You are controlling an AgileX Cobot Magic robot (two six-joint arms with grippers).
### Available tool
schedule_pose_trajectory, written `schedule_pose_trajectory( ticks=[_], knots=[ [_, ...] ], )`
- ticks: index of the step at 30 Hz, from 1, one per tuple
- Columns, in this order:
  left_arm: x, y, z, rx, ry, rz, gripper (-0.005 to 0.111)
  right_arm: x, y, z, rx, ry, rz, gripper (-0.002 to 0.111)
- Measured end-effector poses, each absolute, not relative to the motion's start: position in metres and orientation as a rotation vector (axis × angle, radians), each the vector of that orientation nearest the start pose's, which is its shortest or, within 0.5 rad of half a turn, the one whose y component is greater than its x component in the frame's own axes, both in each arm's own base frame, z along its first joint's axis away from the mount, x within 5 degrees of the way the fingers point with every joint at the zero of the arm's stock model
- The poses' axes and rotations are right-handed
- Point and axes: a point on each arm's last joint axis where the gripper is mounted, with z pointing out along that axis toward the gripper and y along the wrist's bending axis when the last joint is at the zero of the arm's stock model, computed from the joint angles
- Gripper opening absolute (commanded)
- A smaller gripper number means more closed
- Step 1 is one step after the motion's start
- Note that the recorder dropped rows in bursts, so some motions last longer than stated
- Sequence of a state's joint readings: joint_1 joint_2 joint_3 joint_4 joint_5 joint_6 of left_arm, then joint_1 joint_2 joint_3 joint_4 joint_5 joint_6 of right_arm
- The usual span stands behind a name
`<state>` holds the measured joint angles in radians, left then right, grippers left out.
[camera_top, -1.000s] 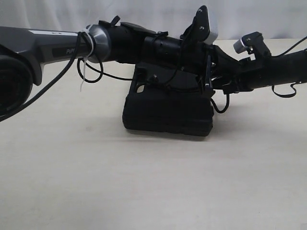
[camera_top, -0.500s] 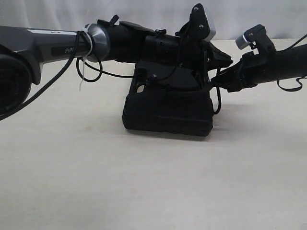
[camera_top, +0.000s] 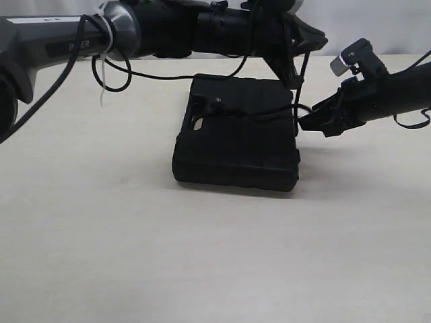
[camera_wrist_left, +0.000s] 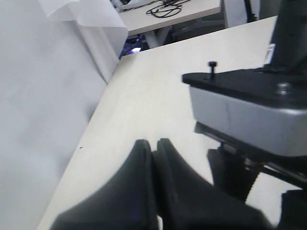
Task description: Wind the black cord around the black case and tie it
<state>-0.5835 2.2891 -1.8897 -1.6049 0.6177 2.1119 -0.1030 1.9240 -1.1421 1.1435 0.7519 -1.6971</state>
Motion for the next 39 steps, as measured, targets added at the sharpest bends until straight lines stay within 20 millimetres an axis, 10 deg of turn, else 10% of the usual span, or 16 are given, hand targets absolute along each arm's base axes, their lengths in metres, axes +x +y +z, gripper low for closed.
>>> schedule_pose_trajectory(
  ticks=[30,39],
  knots=[
    [0.417,-0.332,0.301,1.23,1.186,-0.513,0.0,0.383,0.011,0.167,-0.746,2.293,0.463,0.05],
    [0.413,-0.33,0.313,1.217,1.172,-0.515,0.0,0.376,0.003,0.207,-0.601,2.231,0.535,0.049]
  ],
)
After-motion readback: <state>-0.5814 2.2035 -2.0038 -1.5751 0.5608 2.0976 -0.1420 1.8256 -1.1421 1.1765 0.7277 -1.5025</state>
